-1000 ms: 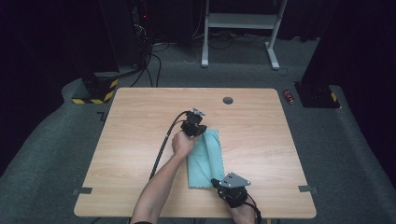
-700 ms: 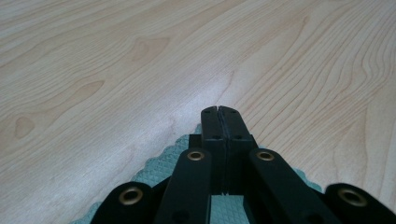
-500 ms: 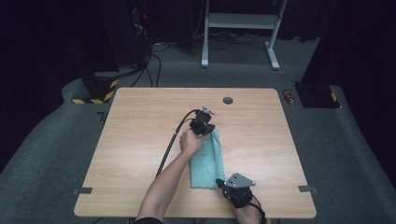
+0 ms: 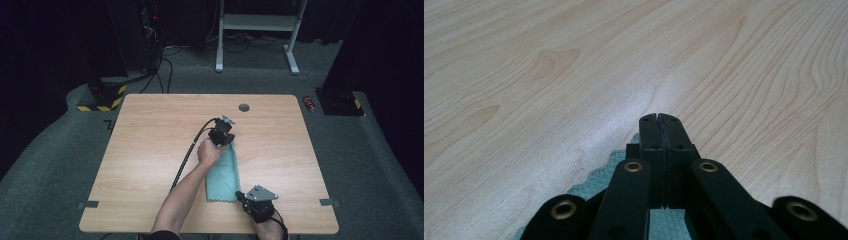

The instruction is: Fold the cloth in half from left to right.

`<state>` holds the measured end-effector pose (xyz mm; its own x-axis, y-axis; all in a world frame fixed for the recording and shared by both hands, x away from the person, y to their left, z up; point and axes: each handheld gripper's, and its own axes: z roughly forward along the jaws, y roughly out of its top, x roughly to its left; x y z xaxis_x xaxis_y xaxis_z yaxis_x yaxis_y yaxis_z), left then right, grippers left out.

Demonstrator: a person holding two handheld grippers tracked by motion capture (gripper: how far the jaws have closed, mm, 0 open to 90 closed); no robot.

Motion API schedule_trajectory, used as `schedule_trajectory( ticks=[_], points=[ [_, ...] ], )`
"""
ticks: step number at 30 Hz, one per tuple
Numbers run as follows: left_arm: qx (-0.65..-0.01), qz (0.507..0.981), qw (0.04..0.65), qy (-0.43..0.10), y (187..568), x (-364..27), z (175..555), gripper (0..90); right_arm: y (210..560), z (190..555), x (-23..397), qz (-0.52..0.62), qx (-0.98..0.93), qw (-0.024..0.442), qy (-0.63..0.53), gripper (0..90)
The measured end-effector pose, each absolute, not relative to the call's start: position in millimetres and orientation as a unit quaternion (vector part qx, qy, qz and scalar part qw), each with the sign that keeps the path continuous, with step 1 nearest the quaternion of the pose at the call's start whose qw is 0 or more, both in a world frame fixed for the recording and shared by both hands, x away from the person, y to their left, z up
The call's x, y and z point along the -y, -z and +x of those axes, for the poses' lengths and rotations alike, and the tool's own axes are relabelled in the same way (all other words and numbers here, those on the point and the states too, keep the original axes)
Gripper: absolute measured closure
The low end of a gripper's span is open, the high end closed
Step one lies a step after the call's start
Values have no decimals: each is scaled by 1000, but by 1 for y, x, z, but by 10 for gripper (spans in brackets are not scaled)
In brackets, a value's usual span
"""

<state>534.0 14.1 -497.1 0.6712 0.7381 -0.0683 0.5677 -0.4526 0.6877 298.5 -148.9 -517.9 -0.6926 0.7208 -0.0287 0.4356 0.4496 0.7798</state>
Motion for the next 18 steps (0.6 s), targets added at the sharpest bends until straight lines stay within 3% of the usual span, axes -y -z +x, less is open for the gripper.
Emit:
schedule_trajectory(
  ticks=[6, 14, 18],
  points=[
    [-389, 842, 352, -126, 501, -11, 535, 882, 520, 299, 152, 354, -832, 178, -388, 892],
    [-401, 828, 361, -152, 493, -22, 529, 680, 519, 302, 152, 353, -833, 185, -384, 755],
    [-406, 825, 361, -159, 487, -39, 519, 625, 514, 313, 154, 357, -829, 187, -387, 746]
  ],
)
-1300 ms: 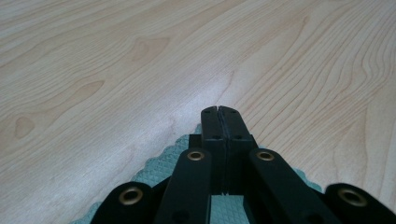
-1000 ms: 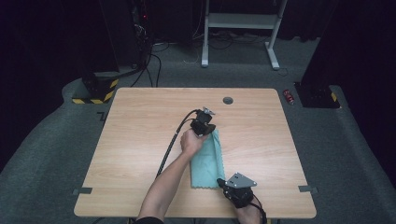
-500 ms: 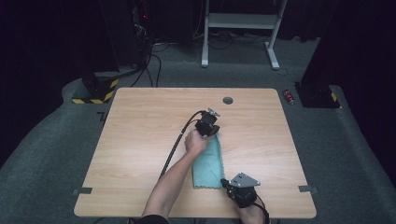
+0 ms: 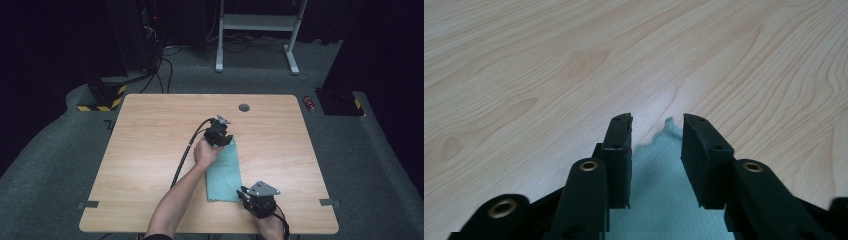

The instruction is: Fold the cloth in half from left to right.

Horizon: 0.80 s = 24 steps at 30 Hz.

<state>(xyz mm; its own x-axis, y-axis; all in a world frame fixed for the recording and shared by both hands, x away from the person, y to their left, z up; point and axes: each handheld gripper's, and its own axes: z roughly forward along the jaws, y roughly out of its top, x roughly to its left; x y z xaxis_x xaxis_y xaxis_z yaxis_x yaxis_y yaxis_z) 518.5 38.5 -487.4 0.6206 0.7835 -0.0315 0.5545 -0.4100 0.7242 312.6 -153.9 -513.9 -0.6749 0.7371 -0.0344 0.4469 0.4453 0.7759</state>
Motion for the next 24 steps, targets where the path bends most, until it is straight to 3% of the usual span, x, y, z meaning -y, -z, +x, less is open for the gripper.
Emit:
schedule_trajectory(
  ticks=[11, 24],
  points=[
    [-398, 833, 341, -177, 493, -78, 474, 558, 511, 364, 137, 352, -841, 167, -375, 688],
    [-423, 830, 309, -191, 509, -97, 477, 578, 519, 366, 136, 342, -855, 163, -354, 640]
  ],
)
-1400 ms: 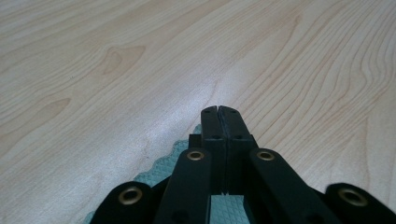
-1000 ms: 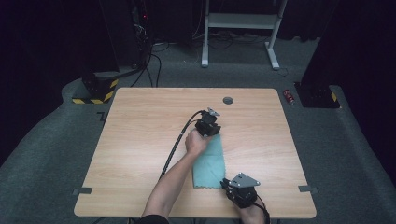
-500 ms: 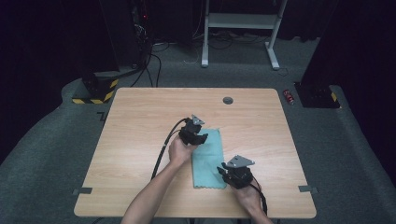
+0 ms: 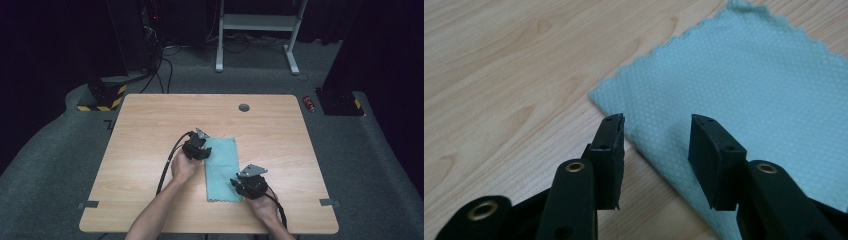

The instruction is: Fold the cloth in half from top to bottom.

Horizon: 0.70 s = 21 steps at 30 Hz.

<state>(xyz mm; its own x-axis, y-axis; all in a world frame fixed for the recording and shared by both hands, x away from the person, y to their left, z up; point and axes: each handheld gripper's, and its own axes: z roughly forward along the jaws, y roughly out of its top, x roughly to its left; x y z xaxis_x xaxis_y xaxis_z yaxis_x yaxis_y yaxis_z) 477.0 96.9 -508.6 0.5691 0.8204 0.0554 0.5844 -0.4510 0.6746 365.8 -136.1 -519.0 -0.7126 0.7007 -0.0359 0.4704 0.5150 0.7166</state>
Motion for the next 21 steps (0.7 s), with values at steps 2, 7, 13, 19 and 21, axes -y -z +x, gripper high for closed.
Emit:
schedule_trajectory(
  ticks=[2, 7, 13, 19, 21],
  points=[
    [-427, 827, 311, -191, 509, -101, 475, 576, 519, 366, 137, 339, -856, 166, -354, 632],
    [-421, 826, 323, -189, 504, -103, 463, 564, 518, 363, 141, 338, -856, 167, -353, 616],
    [-418, 820, 349, -176, 496, -107, 441, 531, 515, 355, 147, 339, -852, 166, -364, 604],
    [-417, 818, 361, -165, 496, -108, 417, 505, 516, 351, 149, 336, -852, 162, -368, 598],
    [-414, 820, 360, -164, 497, -107, 410, 494, 517, 351, 149, 335, -852, 159, -368, 597]
  ],
)
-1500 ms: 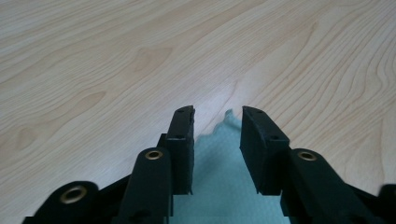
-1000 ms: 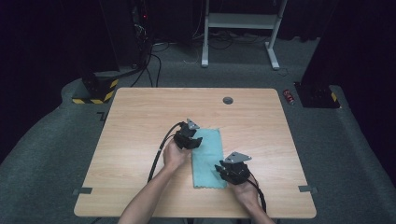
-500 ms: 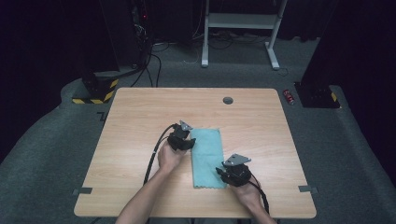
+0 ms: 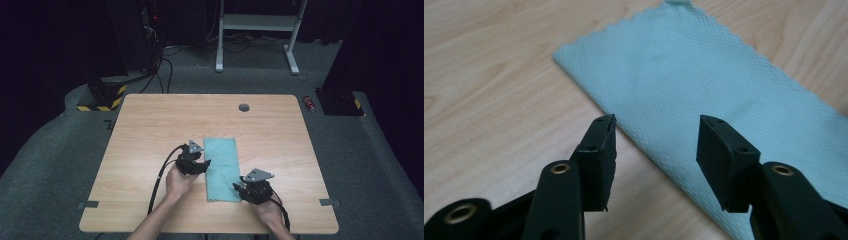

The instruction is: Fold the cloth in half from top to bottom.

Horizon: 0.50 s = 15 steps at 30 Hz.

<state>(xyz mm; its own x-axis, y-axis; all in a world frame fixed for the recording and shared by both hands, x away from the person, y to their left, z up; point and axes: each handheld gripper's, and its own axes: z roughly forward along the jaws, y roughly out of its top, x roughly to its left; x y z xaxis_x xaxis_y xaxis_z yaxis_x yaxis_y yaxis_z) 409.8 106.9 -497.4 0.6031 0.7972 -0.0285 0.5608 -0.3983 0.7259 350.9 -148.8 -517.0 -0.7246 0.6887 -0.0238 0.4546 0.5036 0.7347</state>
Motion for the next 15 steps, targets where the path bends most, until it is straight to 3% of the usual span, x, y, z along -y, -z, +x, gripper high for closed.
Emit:
schedule_trajectory(
  ticks=[15],
  points=[
    [-407, 830, 355, -139, 506, -108, 364, 446, 520, 345, 149, 328, -858, 154, -364, 546]
  ],
)
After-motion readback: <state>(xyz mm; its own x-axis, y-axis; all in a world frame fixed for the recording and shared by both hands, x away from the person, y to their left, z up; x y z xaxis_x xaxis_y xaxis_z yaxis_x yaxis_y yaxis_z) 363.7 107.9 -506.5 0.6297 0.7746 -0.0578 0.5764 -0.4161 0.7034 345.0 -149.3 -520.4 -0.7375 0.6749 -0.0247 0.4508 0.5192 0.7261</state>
